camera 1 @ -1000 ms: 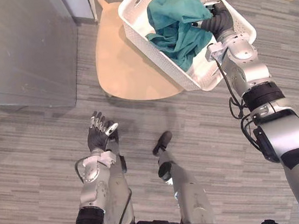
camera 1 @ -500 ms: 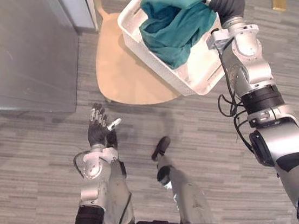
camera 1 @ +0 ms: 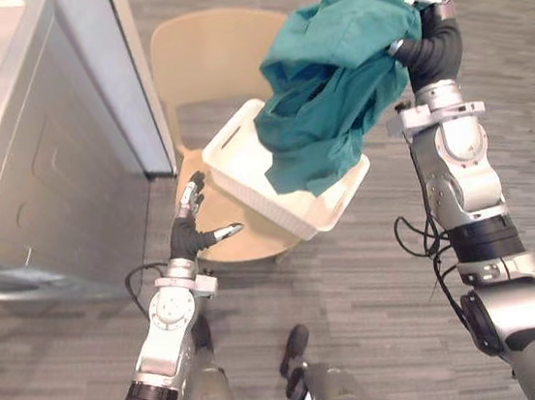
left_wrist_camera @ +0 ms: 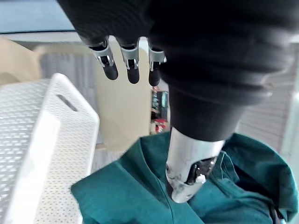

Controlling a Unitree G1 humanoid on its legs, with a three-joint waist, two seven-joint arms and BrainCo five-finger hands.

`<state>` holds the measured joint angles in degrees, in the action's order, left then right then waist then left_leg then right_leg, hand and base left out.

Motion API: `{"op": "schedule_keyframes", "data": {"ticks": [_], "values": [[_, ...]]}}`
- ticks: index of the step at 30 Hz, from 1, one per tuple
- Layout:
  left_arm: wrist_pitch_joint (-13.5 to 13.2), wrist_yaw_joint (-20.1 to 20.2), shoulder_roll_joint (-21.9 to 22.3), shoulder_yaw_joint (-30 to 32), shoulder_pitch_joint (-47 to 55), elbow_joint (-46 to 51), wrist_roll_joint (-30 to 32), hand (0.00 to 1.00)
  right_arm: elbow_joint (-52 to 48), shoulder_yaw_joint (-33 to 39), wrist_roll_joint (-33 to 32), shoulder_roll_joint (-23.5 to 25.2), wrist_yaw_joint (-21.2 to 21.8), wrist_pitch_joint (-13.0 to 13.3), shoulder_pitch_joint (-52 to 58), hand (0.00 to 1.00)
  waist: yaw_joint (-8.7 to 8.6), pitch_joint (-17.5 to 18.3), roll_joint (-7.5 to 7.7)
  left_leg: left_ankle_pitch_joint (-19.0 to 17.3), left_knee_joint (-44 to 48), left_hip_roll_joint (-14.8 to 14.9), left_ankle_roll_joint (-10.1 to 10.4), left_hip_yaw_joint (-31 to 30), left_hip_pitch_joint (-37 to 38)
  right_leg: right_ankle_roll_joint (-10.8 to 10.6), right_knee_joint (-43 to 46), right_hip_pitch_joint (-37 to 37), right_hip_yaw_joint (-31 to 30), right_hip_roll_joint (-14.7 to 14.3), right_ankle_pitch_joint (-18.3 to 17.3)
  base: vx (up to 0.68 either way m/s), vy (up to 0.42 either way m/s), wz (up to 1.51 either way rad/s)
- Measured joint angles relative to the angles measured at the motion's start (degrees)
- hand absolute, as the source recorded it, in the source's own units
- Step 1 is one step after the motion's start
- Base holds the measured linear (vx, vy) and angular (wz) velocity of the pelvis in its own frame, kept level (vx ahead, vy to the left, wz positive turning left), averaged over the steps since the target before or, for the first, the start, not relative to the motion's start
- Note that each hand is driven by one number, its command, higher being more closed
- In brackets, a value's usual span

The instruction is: Pick up the laundry basket with both hands and put the clothes into the washing machine.

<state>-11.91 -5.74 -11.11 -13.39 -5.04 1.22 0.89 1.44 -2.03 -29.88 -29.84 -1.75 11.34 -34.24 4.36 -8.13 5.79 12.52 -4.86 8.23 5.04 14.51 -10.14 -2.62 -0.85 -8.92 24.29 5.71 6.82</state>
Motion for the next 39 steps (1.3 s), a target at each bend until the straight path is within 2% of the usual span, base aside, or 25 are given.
{"op": "schedule_keyframes", "data": {"ticks": [6, 10, 14, 16, 18, 22, 23, 27, 32, 33, 39], "values": [[0.17, 3.08, -5.05, -3.23, -7.62, -0.37, 4.41, 0.00, -9.40, -5.00, -6.87, -1.03, 7.08, -0.65, 7.00, 1.00, -2.90, 3.02, -0.38, -1.00, -0.03, -0.15, 0.02, 2.60, 3.48, -0.12, -2.21, 2.58, -2.22, -0.15, 1.24, 0.05, 0.001, -0.24], [0.52, 5.22, -5.32, -5.46, -11.79, -2.84, 4.07, 0.00, -11.69, -9.02, -10.94, -2.65, 10.59, -2.46, 8.74, 1.00, -3.67, 3.72, -1.16, -1.19, -0.08, -0.37, 0.03, 3.03, 4.19, -0.20, -3.02, 3.15, -3.28, -0.12, 1.27, 0.00, 0.011, -0.09], [2.22, 7.59, -5.99, -7.71, -12.20, -5.41, -4.21, 0.00, -11.95, -12.61, -13.27, -2.72, 12.85, -4.34, 9.56, 1.00, -4.04, 5.11, -2.22, -1.49, -0.09, -0.71, -0.13, 3.27, 4.02, -0.41, -3.76, 3.16, -3.77, 0.02, 1.48, -0.01, 0.005, -0.02], [2.75, 8.05, -6.06, -8.43, -12.40, -5.50, -8.72, 0.00, -11.97, -14.44, -13.79, -2.71, 13.45, -4.42, 9.57, 1.00, -4.07, 5.20, -2.31, -1.52, -0.09, -0.78, -0.10, 3.30, 4.02, -0.45, -3.79, 3.11, -4.23, 0.04, 1.53, 0.00, 0.000, 0.00], [3.35, 8.66, -6.30, -10.27, -13.83, -6.12, -17.02, 0.00, -12.00, -17.31, -15.57, -2.68, 14.15, -5.33, 9.78, 1.00, -3.97, 5.21, -2.32, -1.70, -0.09, -0.88, 0.13, 3.38, 4.01, -0.47, -3.93, 3.06, -4.65, 0.05, 1.54, 0.00, 0.000, 0.00], [4.21, 8.98, -6.38, -12.70, -16.67, -6.45, -27.30, 0.00, -12.96, -21.70, -15.94, -2.02, 15.20, -5.87, 12.05, 1.00, -3.87, 5.40, -2.49, -1.70, -0.09, -1.10, 0.09, 3.35, 3.94, -0.47, -3.90, 3.01, -4.77, 0.21, 1.54, 0.02, -0.002, 0.00], [4.38, 9.05, -6.44, -12.99, -16.70, -6.45, -28.42, 1.00, -12.99, -22.27, -15.99, -2.03, 15.38, -6.10, 12.06, 1.00, -3.92, 5.58, -2.64, -1.66, -0.09, -1.16, 0.09, 3.35, 3.92, -0.47, -3.87, 2.98, -4.78, 0.25, 1.55, 0.05, -0.004, 0.00], [4.67, 9.04, -6.34, -15.10, -16.70, -6.46, -33.50, 1.00, -13.01, -22.98, -17.56, -1.97, 15.42, -6.54, 12.21, 1.00, -3.94, 6.49, -3.67, -1.66, -0.08, -1.43, 0.09, 3.35, 3.92, -0.75, -3.78, 2.92, -4.83, 0.53, 2.00, 0.05, -0.004, 0.00], [4.67, 7.64, -5.27, -15.73, -16.69, -6.47, -34.43, 1.00, -12.97, -24.62, -17.56, -0.06, 15.42, -6.09, 12.50, 1.00, -3.88, 6.97, -4.35, -1.64, -0.07, -1.42, 0.08, 3.39, 4.08, -0.71, -3.77, 2.99, -4.88, 0.50, 2.01, 0.04, -0.009, -0.01], [4.68, 6.86, -5.00, -15.64, -16.63, -6.53, -34.40, 1.00, -12.98, -24.62, -17.51, 0.66, 15.47, -5.20, 13.00, 0.00, -3.86, 7.01, -4.38, -1.64, -0.07, -1.42, 0.08, 3.40, 4.15, -0.71, -3.78, 3.05, -4.89, 0.50, 2.01, 0.00, 0.000, 0.00], [4.72, 4.61, -2.75, -14.06, -14.64, -6.82, -34.26, 1.00, -12.42, -24.44, -16.77, 3.80, 13.98, -3.99, 13.78, 0.00, -3.83, 7.48, -4.44, -1.65, -0.08, -1.48, 0.08, 3.41, 4.25, -0.70, -3.82, 3.11, -4.91, 0.59, 2.01, 0.00, 0.000, 0.00]]}}
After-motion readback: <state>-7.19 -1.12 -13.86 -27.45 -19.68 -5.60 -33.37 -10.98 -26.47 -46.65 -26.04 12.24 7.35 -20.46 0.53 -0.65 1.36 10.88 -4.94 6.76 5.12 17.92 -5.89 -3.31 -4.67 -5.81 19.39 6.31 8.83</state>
